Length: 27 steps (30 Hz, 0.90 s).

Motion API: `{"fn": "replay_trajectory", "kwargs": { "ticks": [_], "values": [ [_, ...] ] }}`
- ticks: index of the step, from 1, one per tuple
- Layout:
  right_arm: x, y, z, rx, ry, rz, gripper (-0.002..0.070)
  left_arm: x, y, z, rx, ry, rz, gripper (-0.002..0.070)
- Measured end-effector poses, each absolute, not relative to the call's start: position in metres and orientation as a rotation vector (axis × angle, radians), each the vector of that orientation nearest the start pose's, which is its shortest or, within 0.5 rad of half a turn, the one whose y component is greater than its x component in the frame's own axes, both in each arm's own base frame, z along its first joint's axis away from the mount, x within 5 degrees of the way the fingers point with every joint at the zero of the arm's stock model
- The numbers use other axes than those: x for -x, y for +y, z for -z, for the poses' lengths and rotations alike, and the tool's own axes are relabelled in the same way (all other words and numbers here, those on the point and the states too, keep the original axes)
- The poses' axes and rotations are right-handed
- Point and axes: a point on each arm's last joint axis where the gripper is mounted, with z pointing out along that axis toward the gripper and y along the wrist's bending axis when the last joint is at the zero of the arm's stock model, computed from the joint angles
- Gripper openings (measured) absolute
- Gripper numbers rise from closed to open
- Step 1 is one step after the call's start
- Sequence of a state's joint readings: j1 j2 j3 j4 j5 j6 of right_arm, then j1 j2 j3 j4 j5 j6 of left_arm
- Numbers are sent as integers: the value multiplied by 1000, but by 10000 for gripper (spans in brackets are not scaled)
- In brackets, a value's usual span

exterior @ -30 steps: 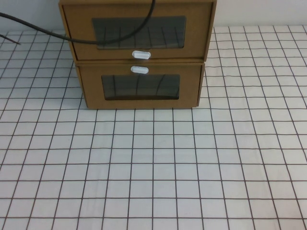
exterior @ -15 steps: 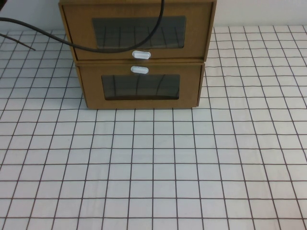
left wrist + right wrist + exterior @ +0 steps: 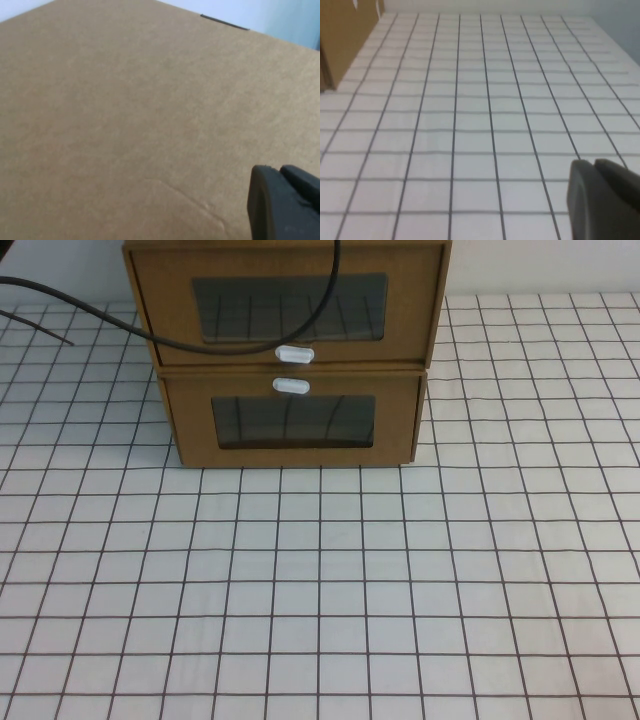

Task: Open the shoe box
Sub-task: 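Pull the top drawer of the cardboard box fully open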

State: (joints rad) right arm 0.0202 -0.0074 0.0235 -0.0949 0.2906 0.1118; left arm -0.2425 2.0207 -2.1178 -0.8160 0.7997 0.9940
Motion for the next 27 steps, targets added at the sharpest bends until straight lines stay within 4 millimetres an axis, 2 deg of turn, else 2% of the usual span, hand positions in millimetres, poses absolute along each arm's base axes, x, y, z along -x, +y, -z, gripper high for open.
{"fn": "replay_trajectory", "kwargs": {
  "ticks": [13,17,23,27],
  "values": [
    [-57,2,-201,-147,1546,-190,-14,-446,-159,-391,-931,1760,456,-2],
    [-57,2,-202,-252,1527,-308,-14,-450,-160,-384,-932,1774,465,-2],
    [-57,2,-204,-360,1490,-423,-13,-451,-161,-385,-926,1770,472,-2],
    [-54,9,-209,-399,1586,-546,-13,-451,-161,-385,-921,1771,476,-2]
  ]
}}
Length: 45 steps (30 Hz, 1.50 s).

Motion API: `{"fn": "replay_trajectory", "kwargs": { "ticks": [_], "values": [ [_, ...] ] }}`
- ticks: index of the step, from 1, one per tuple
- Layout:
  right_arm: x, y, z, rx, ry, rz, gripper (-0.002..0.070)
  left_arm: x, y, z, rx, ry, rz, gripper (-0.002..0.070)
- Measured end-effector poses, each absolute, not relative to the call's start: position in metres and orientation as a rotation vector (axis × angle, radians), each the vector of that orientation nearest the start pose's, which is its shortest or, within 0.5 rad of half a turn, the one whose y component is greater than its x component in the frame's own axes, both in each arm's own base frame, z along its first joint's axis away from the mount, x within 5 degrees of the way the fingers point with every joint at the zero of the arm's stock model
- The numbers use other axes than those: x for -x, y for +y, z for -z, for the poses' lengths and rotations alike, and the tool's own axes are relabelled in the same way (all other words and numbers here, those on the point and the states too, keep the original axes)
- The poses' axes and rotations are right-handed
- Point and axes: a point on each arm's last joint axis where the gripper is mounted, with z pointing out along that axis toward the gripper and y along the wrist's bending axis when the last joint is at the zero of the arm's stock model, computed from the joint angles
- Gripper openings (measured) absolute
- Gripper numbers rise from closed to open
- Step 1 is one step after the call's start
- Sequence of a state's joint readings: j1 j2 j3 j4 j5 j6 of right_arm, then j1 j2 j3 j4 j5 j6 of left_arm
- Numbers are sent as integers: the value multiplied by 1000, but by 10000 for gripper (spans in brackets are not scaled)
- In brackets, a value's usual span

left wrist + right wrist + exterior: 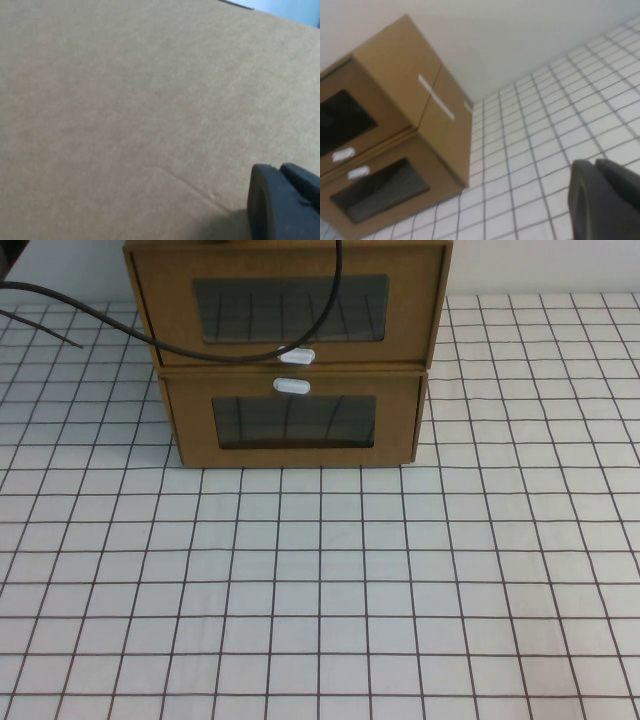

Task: Open the shoe box
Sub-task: 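Pull the top drawer of the cardboard box fully open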

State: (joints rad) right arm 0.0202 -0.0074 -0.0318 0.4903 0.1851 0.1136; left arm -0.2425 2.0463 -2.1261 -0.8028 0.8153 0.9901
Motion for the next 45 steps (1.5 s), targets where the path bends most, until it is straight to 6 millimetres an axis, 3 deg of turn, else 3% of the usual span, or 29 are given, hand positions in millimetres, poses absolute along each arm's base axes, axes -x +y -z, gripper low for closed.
{"fn": "replay_trajectory", "kwargs": {
  "ticks": [8,16,28,34,41,45],
  "values": [
    [-53,28,-264,-206,1962,-586,-13,-451,-161,-384,-906,1782,488,-2],
    [-90,35,-304,68,2179,-507,-13,-450,-161,-383,-870,1820,532,-2],
    [-138,48,-296,217,2269,-647,-13,-435,-152,-395,-910,1901,446,-2],
    [-158,55,-308,264,2264,-701,-13,-436,-152,-395,-904,1908,444,-2],
    [-185,94,-339,497,2257,-725,-13,-436,-152,-395,-900,1907,442,-2],
    [-200,138,-345,693,2318,-639,-13,-436,-151,-395,-897,1907,441,-2]
  ]
}}
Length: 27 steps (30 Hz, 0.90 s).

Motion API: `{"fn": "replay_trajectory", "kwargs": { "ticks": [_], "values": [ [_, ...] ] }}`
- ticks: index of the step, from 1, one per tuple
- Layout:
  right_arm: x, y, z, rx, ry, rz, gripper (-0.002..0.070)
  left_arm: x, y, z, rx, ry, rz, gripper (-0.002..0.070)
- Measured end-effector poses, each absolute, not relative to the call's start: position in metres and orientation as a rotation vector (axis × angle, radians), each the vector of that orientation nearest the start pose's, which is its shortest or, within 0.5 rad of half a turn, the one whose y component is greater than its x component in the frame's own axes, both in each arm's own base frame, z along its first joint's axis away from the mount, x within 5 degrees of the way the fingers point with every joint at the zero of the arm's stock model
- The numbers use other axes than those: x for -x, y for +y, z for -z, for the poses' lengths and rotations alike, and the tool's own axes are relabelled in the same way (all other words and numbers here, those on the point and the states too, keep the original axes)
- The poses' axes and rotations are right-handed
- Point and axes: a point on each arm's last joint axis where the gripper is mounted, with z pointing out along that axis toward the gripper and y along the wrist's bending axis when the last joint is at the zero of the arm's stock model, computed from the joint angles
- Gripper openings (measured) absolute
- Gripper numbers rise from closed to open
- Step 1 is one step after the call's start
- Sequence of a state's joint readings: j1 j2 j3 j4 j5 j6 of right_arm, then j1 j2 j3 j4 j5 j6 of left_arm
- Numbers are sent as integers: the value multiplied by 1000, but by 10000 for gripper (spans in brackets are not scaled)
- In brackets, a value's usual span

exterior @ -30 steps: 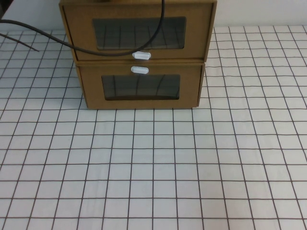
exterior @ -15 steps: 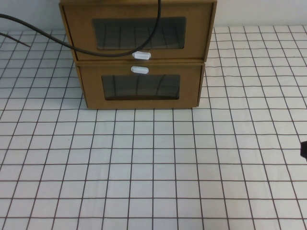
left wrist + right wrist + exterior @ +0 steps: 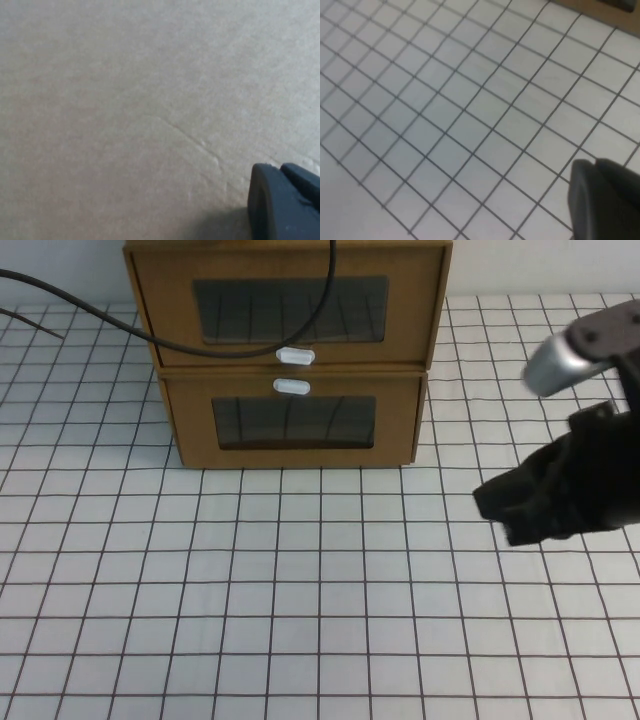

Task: Open the shoe box
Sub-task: 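Pull the top drawer of the cardboard box fully open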

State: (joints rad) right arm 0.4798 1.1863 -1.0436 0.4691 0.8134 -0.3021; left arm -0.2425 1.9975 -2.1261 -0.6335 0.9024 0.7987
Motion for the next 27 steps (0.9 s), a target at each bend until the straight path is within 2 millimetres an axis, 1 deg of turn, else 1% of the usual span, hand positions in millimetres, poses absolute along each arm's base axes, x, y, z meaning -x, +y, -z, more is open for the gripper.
{"fn": "replay_trajectory", "kwargs": {
  "ticks": [2,4,8,12,16,18,22,24,27],
  "values": [
    [-204,160,-342,801,2349,-552,-13,-436,-151,-395,-897,1907,441,-2],
    [-206,178,-338,894,2357,-450,-13,-436,-151,-395,-896,1907,440,-2],
    [-209,209,-330,1021,2304,-263,-13,-436,-151,-395,-896,1907,440,-2],
    [-213,235,-321,1096,2136,-55,-13,-436,-151,-395,-893,1908,442,-2],
    [-222,260,-315,1170,1877,176,-13,-436,-151,-395,-892,1909,443,-2],
    [-226,272,-310,1201,1762,248,-13,-436,-151,-395,-892,1909,443,-2],
    [-235,290,-298,1244,1615,320,-8,-436,-151,-395,-892,1909,443,-2],
    [-240,296,-292,1291,1533,377,15,-436,-151,-395,-892,1909,443,-2],
    [-245,304,-284,1343,1430,439,84,-436,-151,-395,-890,1910,444,-2]
  ]
}}
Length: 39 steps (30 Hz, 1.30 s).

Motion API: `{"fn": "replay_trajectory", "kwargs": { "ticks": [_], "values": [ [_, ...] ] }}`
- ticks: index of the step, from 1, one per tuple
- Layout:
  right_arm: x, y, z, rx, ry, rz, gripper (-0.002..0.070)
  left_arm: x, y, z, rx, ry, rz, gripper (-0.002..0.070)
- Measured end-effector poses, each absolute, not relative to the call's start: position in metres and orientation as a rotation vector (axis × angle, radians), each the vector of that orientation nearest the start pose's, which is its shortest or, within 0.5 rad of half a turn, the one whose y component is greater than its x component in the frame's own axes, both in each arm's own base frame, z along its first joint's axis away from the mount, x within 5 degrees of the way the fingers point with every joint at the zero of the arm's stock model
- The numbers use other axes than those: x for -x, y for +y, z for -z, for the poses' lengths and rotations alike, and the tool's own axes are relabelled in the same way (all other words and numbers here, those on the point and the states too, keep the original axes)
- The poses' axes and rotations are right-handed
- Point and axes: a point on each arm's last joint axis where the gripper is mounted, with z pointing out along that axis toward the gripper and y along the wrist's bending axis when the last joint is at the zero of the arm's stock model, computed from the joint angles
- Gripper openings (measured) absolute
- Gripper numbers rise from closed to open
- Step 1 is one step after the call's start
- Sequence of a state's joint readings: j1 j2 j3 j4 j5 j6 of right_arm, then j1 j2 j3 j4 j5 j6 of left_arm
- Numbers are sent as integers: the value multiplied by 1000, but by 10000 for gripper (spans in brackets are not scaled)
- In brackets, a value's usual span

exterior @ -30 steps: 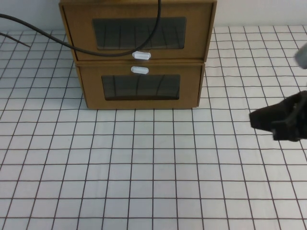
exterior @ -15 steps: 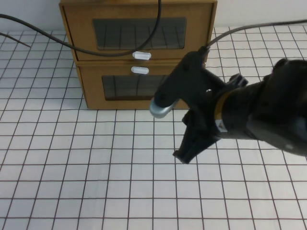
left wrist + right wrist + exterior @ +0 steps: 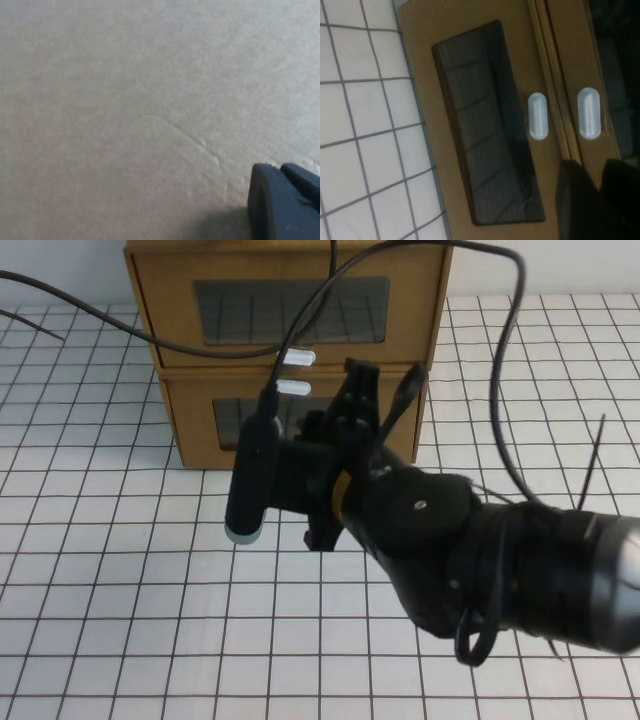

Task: Open the shoe box
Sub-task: 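Pull the top drawer of the cardboard box fully open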

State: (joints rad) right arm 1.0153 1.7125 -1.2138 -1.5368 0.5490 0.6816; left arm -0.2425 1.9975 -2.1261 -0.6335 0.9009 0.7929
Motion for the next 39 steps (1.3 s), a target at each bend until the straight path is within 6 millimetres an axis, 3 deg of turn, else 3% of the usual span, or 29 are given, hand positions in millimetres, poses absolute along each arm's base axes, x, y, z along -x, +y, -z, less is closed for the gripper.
{"fn": "replay_trajectory", "kwargs": {
  "ticks": [6,10,17,28,39],
  "values": [
    [-256,315,-270,1340,1402,517,251,-436,-151,-395,-888,1911,445,-2],
    [-266,323,-266,1298,1418,583,321,-436,-151,-395,-888,1911,445,-2],
    [-280,336,-262,1262,1428,613,337,-436,-151,-395,-888,1911,445,-2],
    [-306,332,-277,1209,1425,588,340,-436,-151,-395,-888,1911,445,-2],
    [-318,344,-259,1234,1430,581,340,-436,-151,-395,-888,1911,445,-2]
  ]
}}
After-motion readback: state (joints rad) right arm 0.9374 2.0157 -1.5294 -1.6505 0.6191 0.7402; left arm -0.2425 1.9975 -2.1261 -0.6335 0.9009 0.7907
